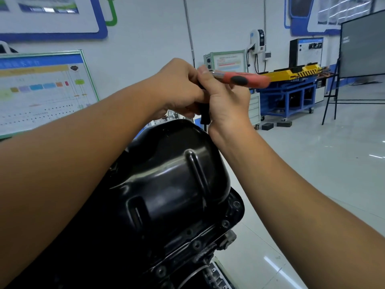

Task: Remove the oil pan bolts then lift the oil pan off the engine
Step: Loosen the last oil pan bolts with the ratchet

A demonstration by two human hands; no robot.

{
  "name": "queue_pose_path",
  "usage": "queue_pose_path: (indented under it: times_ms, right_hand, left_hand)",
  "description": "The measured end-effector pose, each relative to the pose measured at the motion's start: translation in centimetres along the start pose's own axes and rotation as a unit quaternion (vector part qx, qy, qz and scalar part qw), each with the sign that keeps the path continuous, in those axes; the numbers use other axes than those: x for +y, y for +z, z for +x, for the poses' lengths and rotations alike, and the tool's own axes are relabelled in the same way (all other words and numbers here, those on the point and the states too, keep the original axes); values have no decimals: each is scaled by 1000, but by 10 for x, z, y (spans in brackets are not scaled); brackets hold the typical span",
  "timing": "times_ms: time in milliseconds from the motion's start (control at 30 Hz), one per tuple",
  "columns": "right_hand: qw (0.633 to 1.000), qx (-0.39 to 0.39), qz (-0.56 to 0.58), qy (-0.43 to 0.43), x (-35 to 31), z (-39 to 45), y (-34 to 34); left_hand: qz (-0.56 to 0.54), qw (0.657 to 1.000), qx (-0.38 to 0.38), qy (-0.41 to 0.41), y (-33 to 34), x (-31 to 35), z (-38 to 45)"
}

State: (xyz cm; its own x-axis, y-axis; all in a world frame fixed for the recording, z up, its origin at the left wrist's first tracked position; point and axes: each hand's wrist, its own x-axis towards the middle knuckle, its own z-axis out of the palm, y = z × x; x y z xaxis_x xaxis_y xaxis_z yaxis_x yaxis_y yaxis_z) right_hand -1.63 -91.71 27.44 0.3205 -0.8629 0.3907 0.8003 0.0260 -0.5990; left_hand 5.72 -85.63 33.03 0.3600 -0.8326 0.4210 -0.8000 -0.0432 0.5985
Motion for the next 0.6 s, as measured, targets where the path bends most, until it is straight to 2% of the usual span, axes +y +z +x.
queue_pose_path:
  times_ms: [133, 333, 500, 600]
  right_hand:
    - [1000, 0, 12, 20, 0, 4, -1]
    - [1000, -22, -8, -11, 4, 3, -2]
    - [1000, -21, 2, 16, 2, 7, -4]
    - [1000, -18, -22, -14, 4, 5, -3]
  left_hand:
    - [-38, 998, -44, -7, -1, 0, -1]
    - [-19, 1000, 7, -7, -1, -2, -1]
    - [-64, 997, -52, -11, -3, -2, -2]
    - [-36, 999, -23, 0, -2, -2, -2]
